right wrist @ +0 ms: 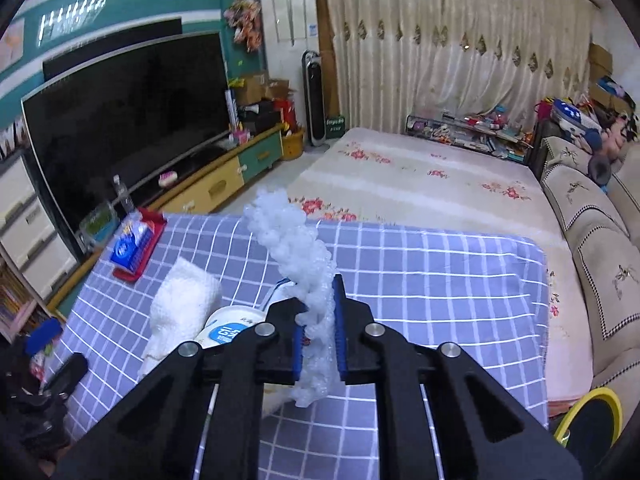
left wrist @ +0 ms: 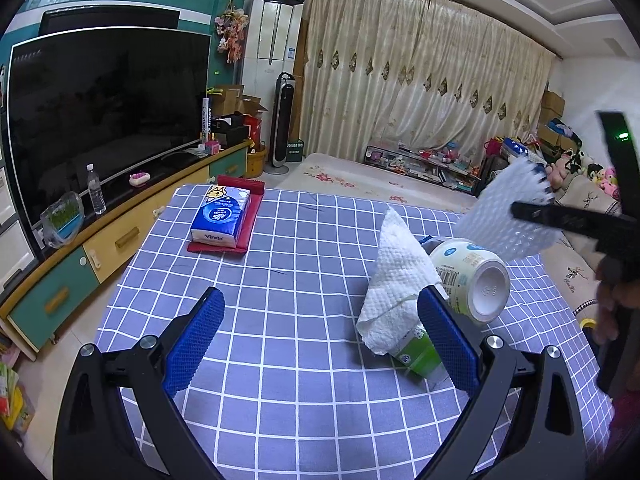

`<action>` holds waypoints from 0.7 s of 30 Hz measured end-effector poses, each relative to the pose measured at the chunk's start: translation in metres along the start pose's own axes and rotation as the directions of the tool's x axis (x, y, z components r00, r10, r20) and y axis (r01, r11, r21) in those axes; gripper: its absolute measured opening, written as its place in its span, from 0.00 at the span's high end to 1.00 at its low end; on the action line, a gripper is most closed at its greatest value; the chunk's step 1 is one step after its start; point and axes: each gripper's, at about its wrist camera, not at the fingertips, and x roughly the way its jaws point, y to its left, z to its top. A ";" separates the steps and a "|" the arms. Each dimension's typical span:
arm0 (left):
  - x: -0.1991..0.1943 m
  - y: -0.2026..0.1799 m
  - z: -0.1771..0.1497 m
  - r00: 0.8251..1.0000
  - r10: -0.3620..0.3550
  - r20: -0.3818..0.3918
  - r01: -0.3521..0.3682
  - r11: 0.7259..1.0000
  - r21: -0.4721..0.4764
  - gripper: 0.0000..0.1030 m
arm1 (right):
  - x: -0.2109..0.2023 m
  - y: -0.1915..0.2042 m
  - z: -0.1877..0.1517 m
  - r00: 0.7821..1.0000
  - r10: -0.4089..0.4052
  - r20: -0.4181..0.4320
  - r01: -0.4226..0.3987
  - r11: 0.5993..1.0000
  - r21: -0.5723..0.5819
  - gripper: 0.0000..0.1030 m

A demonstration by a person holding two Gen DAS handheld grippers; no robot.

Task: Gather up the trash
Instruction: 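Carry the foam net with the right gripper into the bin and release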

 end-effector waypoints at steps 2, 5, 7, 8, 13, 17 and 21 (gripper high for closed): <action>0.000 -0.001 0.000 1.000 0.002 0.000 -0.002 1.000 0.006 0.07 | -0.016 -0.010 0.000 1.000 0.012 0.019 -0.012 1.000 0.020 0.89; 0.000 -0.002 -0.001 1.000 0.001 -0.004 -0.001 1.000 0.009 0.07 | -0.047 -0.031 -0.009 0.999 0.004 0.053 -0.007 0.999 0.047 0.89; 0.000 -0.003 -0.001 1.000 0.000 -0.004 0.000 1.000 0.010 0.07 | -0.069 -0.051 -0.020 0.997 -0.012 0.073 0.006 0.996 0.087 0.89; -0.001 -0.003 -0.001 1.000 0.000 -0.003 0.000 1.000 0.010 0.07 | -0.077 -0.060 -0.025 0.997 -0.022 0.079 0.014 0.994 0.104 0.89; 0.000 -0.004 -0.001 1.000 -0.003 -0.006 0.003 1.000 0.012 0.07 | -0.132 -0.128 -0.072 0.984 -0.157 0.088 0.132 0.961 0.242 0.88; 0.000 -0.007 -0.002 1.000 -0.004 -0.010 0.004 1.000 0.024 0.07 | -0.168 -0.186 -0.117 0.954 -0.297 0.040 0.265 0.899 0.349 0.87; 0.000 -0.008 -0.002 1.000 -0.020 -0.013 0.020 1.000 0.022 0.07 | -0.178 -0.233 -0.157 0.927 -0.371 -0.048 0.357 0.836 0.418 0.87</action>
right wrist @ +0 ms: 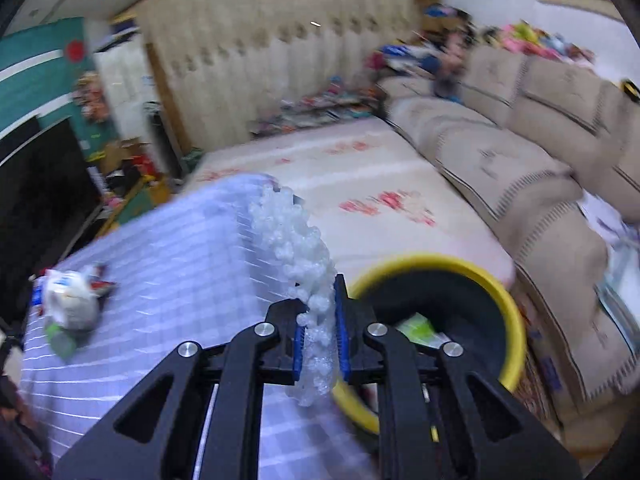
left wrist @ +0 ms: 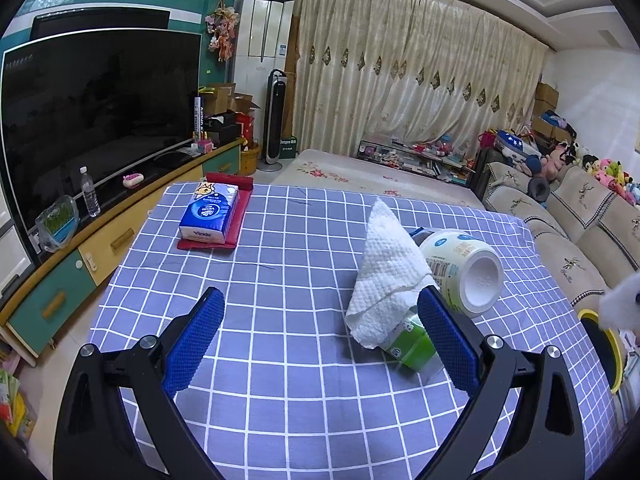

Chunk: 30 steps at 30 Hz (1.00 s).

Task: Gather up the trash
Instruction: 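Carry the foam net with the right gripper into the bin and release, then reach the left gripper to the white yogurt tub and grasp it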

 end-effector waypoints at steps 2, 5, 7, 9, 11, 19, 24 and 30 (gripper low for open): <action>-0.002 -0.001 0.000 1.000 0.001 0.010 -0.001 1.000 0.005 0.07 | 0.010 -0.023 -0.008 0.999 -0.039 -0.029 0.040 0.999 0.032 0.87; -0.004 -0.004 0.000 1.000 0.001 0.023 -0.001 1.000 0.018 0.07 | 0.031 -0.048 -0.018 0.996 -0.037 -0.086 0.044 0.995 0.084 0.87; -0.004 -0.006 -0.001 1.000 0.000 0.020 0.000 1.000 0.027 0.07 | 0.044 -0.057 -0.024 0.992 -0.034 -0.123 0.046 0.994 0.098 0.75; -0.002 -0.008 -0.002 1.000 -0.003 0.013 0.002 0.999 0.035 0.07 | 0.050 -0.062 -0.027 0.990 -0.049 -0.133 0.063 0.993 0.102 0.51; -0.002 -0.009 -0.002 1.000 -0.007 0.012 0.007 0.999 0.040 0.07 | 0.049 -0.064 -0.027 0.989 -0.095 -0.114 0.107 0.988 0.107 0.43; -0.006 -0.017 -0.003 0.999 -0.032 0.015 0.031 0.998 0.058 0.07 | 0.030 -0.052 -0.022 0.993 -0.109 -0.044 0.113 0.989 0.096 0.33; -0.006 -0.028 -0.007 0.999 -0.053 0.005 0.052 0.994 0.093 0.07 | 0.026 -0.038 -0.019 0.998 -0.059 -0.024 0.061 0.994 0.095 0.32; -0.007 -0.062 -0.006 0.994 -0.107 -0.023 0.109 0.979 0.172 0.07 | 0.030 -0.025 -0.023 0.999 -0.018 -0.039 0.021 0.996 0.090 0.32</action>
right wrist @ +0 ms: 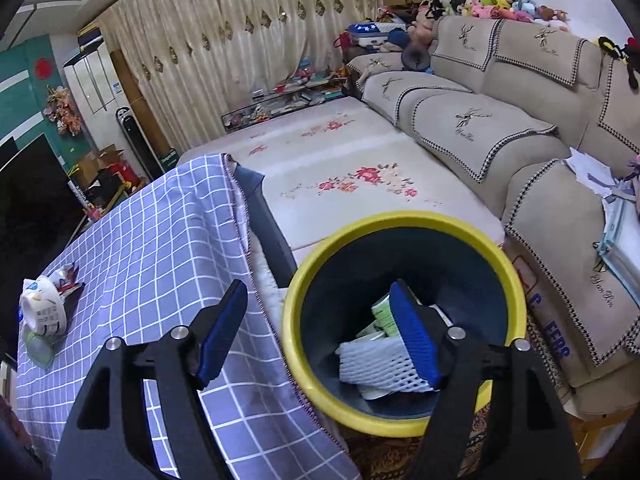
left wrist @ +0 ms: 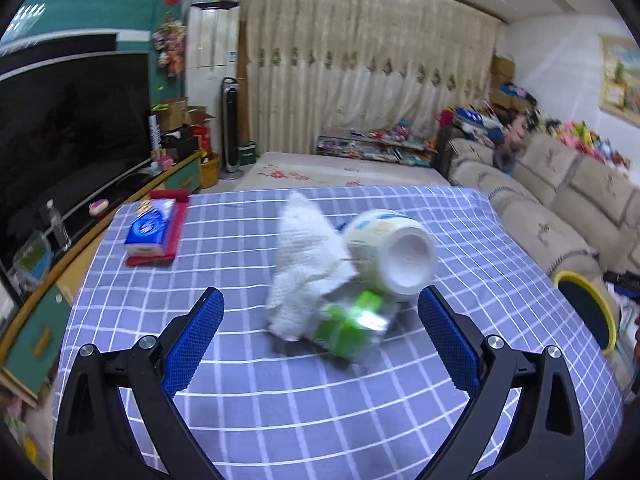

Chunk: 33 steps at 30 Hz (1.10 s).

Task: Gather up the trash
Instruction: 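Reach the left gripper to the white yogurt tub and grasp it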

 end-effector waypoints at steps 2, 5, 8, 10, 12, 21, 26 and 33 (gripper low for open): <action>0.002 -0.015 0.006 1.000 -0.027 -0.012 0.027 0.999 0.037 0.07 | -0.002 0.002 -0.002 1.000 0.003 0.007 -0.003 1.000 -0.004 0.32; 0.007 -0.037 0.018 0.999 -0.040 -0.016 0.041 0.996 0.080 0.07 | -0.007 0.000 -0.005 1.000 0.013 0.017 -0.013 1.000 -0.004 0.32; 0.018 -0.053 0.032 0.998 -0.064 -0.025 0.066 0.994 0.092 0.07 | -0.011 -0.004 -0.006 0.999 0.022 0.028 -0.022 1.000 0.000 0.31; 0.028 -0.060 0.039 0.996 -0.083 -0.036 0.086 0.992 0.095 0.07 | -0.012 -0.009 -0.007 0.999 0.035 0.031 -0.036 0.999 0.012 0.31; 0.038 -0.066 0.047 0.992 -0.118 -0.048 0.122 0.988 0.097 0.07 | -0.011 -0.014 -0.008 0.999 0.043 0.028 -0.043 0.999 0.019 0.31; 0.066 -0.081 0.060 0.988 -0.129 -0.090 0.143 0.974 0.177 0.07 | 0.006 -0.033 -0.013 0.998 0.067 -0.008 -0.066 0.996 0.068 0.31; 0.080 -0.080 0.053 0.985 -0.119 -0.127 0.143 0.970 0.196 0.07 | 0.011 -0.037 -0.014 0.997 0.070 -0.017 -0.069 0.995 0.074 0.31; 0.088 -0.091 0.049 0.989 -0.077 -0.127 0.110 0.956 0.270 0.07 | 0.014 -0.035 -0.016 0.997 0.071 -0.029 -0.069 0.995 0.073 0.31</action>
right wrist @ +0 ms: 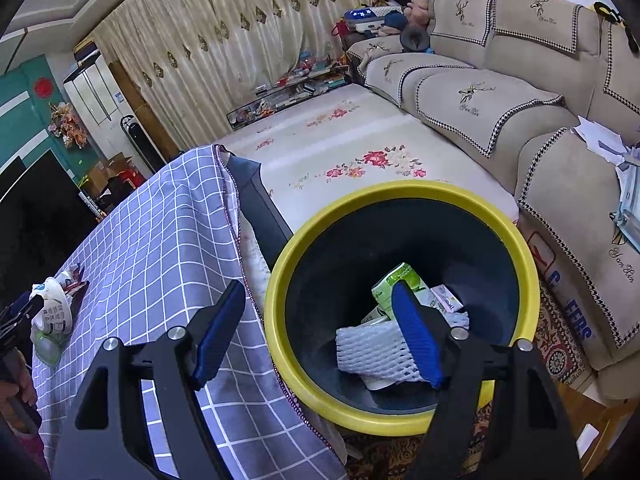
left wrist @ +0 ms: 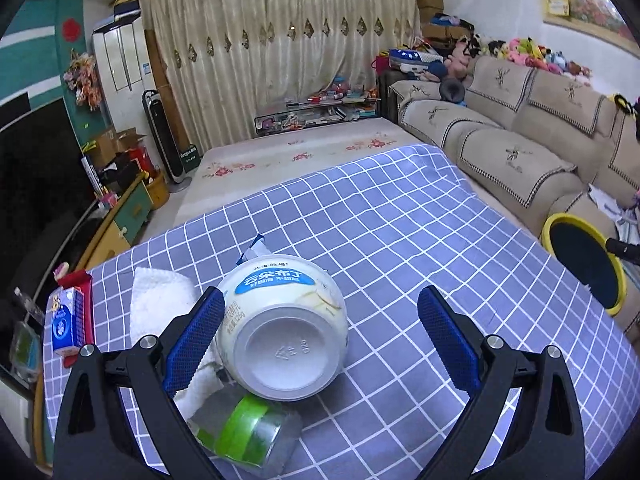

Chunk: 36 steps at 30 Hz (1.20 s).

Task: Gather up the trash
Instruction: 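Reach the left gripper to the white yogurt tub and grasp it, then carry the yogurt tub with the left gripper into the bin and release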

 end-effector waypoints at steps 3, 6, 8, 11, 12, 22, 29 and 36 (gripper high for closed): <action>0.005 0.002 0.003 1.000 0.009 -0.010 -0.009 1.000 0.004 0.07 | 0.001 0.002 -0.002 1.000 0.000 -0.004 0.000 1.000 -0.005 0.30; 0.012 0.001 0.005 1.000 0.020 -0.022 -0.019 1.000 0.016 0.07 | 0.003 0.002 -0.003 1.000 0.001 -0.012 -0.001 1.000 -0.008 0.30; 0.016 -0.001 0.007 0.999 0.041 -0.031 -0.040 0.999 0.034 0.09 | 0.004 0.003 -0.003 1.000 0.001 -0.015 -0.001 1.000 -0.007 0.30; 0.016 -0.007 0.007 0.998 0.061 -0.027 -0.059 0.996 0.067 0.12 | 0.004 0.002 -0.002 1.000 0.001 -0.017 -0.001 1.000 -0.006 0.29; 0.014 -0.009 0.006 0.998 0.064 -0.019 -0.063 0.995 0.077 0.17 | 0.005 0.001 -0.002 1.000 0.001 -0.018 -0.002 1.000 -0.005 0.29; 0.024 -0.021 0.005 0.990 0.143 -0.022 -0.137 0.975 0.173 0.25 | 0.008 -0.002 -0.004 0.999 0.001 -0.034 -0.002 1.000 -0.003 0.28; 0.030 -0.024 0.001 0.978 0.209 -0.023 -0.198 0.951 0.237 0.25 | 0.013 -0.005 -0.006 0.999 0.002 -0.054 -0.002 1.000 -0.004 0.25; 0.021 -0.019 0.003 0.984 0.181 0.000 -0.177 0.964 0.200 0.39 | 0.013 -0.005 -0.006 0.999 0.003 -0.054 -0.003 1.000 -0.005 0.25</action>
